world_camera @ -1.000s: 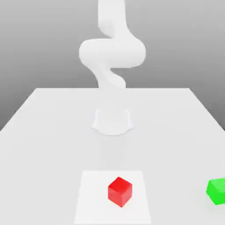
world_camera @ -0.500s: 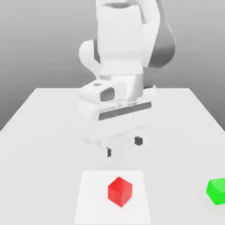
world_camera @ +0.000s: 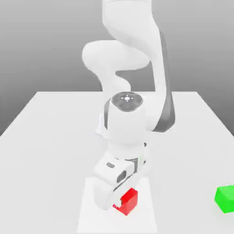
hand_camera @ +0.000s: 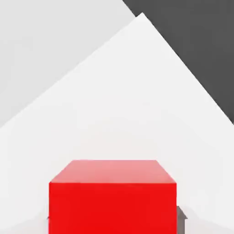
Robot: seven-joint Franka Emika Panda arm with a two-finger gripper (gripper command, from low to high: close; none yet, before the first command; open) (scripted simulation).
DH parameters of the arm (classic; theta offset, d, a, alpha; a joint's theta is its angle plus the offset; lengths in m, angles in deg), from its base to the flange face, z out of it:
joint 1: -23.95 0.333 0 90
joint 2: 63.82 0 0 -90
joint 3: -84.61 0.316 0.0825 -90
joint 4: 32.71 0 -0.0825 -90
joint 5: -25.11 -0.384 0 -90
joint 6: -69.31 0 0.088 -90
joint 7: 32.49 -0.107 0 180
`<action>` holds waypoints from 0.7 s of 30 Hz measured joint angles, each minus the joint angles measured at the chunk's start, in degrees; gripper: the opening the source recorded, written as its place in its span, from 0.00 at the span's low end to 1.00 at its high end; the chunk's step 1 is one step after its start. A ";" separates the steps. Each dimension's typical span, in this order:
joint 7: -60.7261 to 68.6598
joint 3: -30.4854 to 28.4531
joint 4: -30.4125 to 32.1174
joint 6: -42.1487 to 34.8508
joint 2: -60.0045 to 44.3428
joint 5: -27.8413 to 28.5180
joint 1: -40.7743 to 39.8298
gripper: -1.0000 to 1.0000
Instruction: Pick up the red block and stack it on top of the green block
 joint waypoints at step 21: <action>-28.22 11.11 -16.02 -16.92 0.90 9.96 22.05 0.00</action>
